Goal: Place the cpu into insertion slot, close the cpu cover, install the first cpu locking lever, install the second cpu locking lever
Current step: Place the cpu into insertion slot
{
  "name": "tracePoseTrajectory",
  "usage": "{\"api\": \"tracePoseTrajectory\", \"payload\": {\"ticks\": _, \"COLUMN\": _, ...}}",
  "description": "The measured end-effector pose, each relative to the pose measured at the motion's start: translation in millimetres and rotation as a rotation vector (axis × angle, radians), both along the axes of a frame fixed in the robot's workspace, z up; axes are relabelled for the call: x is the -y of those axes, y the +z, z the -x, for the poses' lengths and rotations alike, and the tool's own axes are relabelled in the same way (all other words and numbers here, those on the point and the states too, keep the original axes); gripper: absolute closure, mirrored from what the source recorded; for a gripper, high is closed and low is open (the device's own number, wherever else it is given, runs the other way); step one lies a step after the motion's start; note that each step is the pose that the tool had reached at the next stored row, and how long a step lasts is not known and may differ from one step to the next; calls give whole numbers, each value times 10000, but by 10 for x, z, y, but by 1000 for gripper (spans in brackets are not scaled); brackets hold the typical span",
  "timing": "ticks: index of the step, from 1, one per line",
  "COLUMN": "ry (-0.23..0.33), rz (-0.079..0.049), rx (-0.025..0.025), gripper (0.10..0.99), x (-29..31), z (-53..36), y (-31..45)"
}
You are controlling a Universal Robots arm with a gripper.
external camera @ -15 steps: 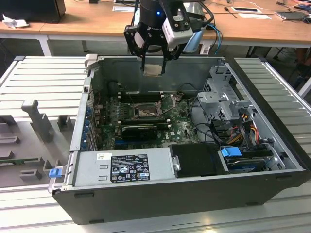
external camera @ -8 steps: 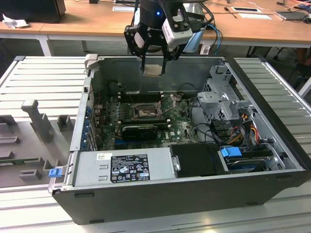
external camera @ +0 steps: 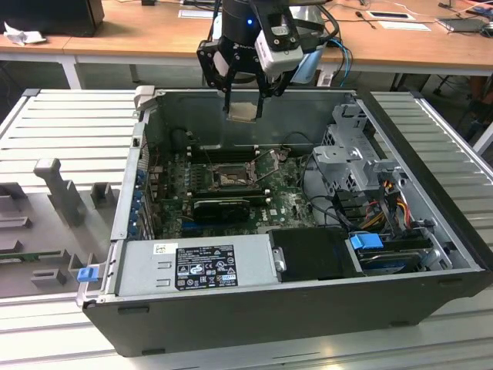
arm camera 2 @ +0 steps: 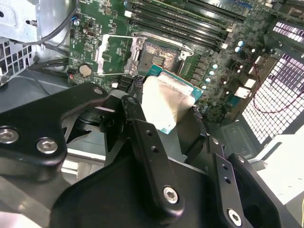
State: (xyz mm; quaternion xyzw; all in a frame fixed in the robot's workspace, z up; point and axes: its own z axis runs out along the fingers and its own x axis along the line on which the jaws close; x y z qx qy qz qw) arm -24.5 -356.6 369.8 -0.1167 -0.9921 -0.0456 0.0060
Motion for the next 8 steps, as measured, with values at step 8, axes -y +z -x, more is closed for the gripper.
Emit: {"api": "tracePoseTrajectory", "payload": {"ticks": 8, "ry": -305, "rz": 1, "rx": -1, "gripper": 557, "x": 0, "z": 0, "y": -1}}
